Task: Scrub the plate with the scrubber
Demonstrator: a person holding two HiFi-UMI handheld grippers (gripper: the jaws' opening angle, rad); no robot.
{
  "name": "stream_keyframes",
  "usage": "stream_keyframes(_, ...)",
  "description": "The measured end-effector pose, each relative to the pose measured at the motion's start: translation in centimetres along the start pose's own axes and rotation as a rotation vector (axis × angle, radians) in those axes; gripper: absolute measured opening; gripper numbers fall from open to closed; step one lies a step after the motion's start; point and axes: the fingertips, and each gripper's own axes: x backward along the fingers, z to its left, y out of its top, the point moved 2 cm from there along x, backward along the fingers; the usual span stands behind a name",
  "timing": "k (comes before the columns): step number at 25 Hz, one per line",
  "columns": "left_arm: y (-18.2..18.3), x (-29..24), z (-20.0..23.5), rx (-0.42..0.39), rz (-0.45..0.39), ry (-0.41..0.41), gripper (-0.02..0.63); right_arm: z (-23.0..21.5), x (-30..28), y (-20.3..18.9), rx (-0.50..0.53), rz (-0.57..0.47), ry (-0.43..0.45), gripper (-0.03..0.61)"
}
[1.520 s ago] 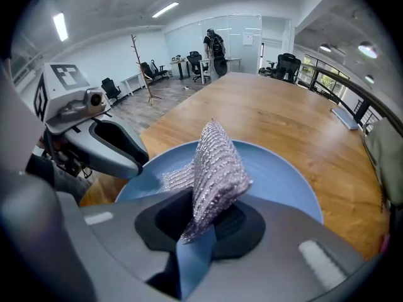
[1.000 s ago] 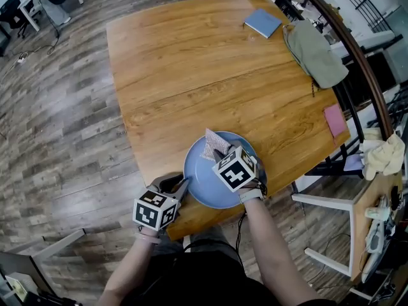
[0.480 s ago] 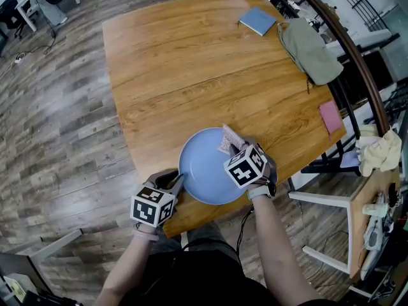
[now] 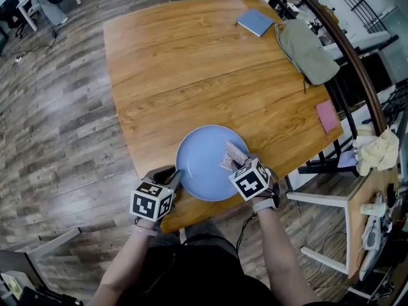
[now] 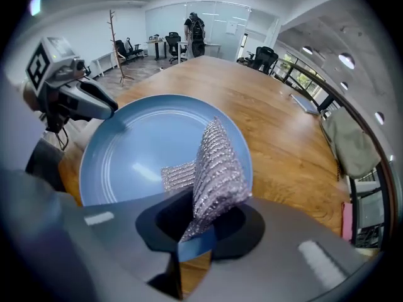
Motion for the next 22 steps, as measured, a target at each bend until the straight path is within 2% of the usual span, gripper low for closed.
stream_keyframes(6,0.1,0.0,0.1,0.01,0.004,0.012,0.064,3.9,0.5,-0.5,0.027,0.035,0.132,0.066)
stream_keyframes(12,0.1,-0.1,-0.1,0.022,-0.001,0.019,0.063,7.8,0.4,0.7,0.069,0.029,0.274,0.066)
stream_keyframes(22,0.1,-0.1,-0.2,0.028,0.0,0.015,0.06,10.7,-1.0,4.7,0.13,-0.042,0.336,0.075)
